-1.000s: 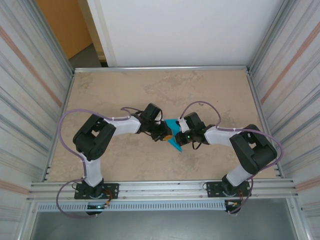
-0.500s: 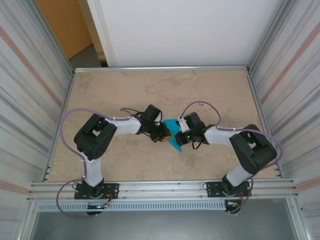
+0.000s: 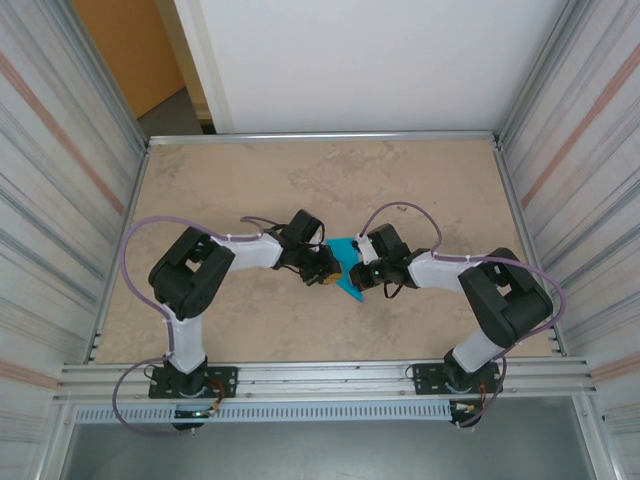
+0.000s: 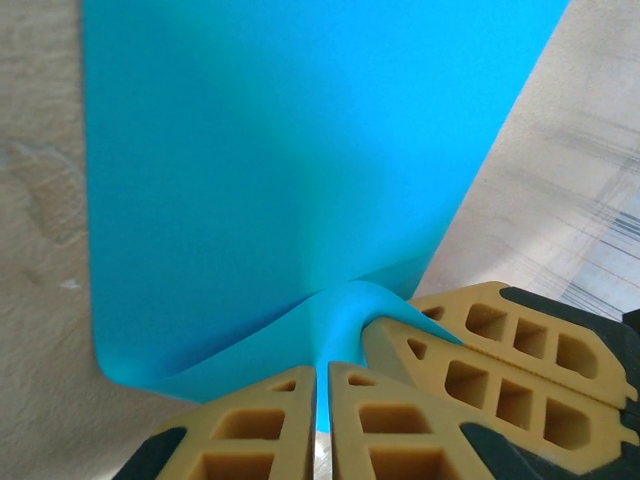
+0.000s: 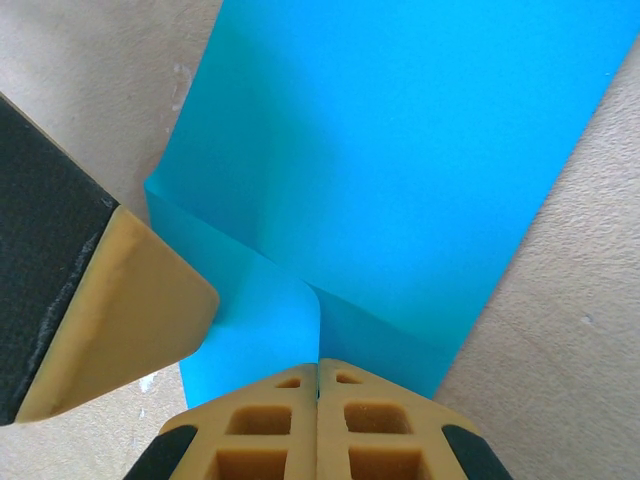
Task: Fold a paper plane with a square sheet of paper (pick it up from the middle)
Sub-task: Third fold the triangle at the center of the table.
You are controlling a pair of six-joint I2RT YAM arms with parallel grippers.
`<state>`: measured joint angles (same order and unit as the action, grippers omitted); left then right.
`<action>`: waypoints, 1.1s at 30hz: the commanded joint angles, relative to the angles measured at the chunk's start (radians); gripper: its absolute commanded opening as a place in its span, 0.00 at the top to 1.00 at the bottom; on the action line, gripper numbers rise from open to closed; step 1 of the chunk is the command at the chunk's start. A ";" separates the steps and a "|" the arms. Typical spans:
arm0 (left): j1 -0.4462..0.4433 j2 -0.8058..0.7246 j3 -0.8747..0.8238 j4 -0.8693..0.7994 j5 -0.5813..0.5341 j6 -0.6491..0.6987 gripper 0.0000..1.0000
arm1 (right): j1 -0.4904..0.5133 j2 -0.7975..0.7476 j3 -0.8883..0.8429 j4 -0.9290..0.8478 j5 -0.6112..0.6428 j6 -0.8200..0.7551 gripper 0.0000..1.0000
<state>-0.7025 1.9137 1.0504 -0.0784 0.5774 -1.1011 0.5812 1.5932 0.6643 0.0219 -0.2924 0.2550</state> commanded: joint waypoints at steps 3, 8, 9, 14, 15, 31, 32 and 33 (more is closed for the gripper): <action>-0.006 0.025 -0.008 -0.033 -0.011 0.001 0.89 | 0.002 0.030 0.011 -0.045 0.000 0.016 1.00; -0.006 0.033 -0.006 -0.039 -0.016 0.004 0.89 | 0.003 0.030 0.009 -0.047 -0.001 0.018 1.00; -0.006 0.034 -0.006 -0.037 -0.016 0.004 0.89 | 0.003 0.029 0.009 -0.046 -0.001 0.019 1.00; -0.006 0.043 -0.004 -0.040 -0.017 0.009 0.89 | 0.005 0.031 0.009 -0.046 -0.002 0.020 1.00; -0.006 0.044 -0.003 -0.041 -0.019 0.009 0.89 | 0.005 0.031 0.009 -0.047 -0.002 0.020 1.00; -0.005 0.081 0.015 -0.169 -0.072 0.006 0.91 | 0.003 -0.043 0.033 -0.084 0.001 0.081 0.90; -0.006 0.083 0.016 -0.175 -0.076 0.006 0.92 | -0.002 -0.056 0.036 -0.091 0.004 0.093 0.86; -0.006 0.084 0.017 -0.184 -0.081 0.006 0.92 | -0.007 -0.071 0.038 -0.102 0.011 0.108 0.81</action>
<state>-0.7025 1.9453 1.0801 -0.1375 0.5739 -1.1004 0.5819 1.5742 0.6746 -0.0196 -0.2901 0.3126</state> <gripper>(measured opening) 0.086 0.159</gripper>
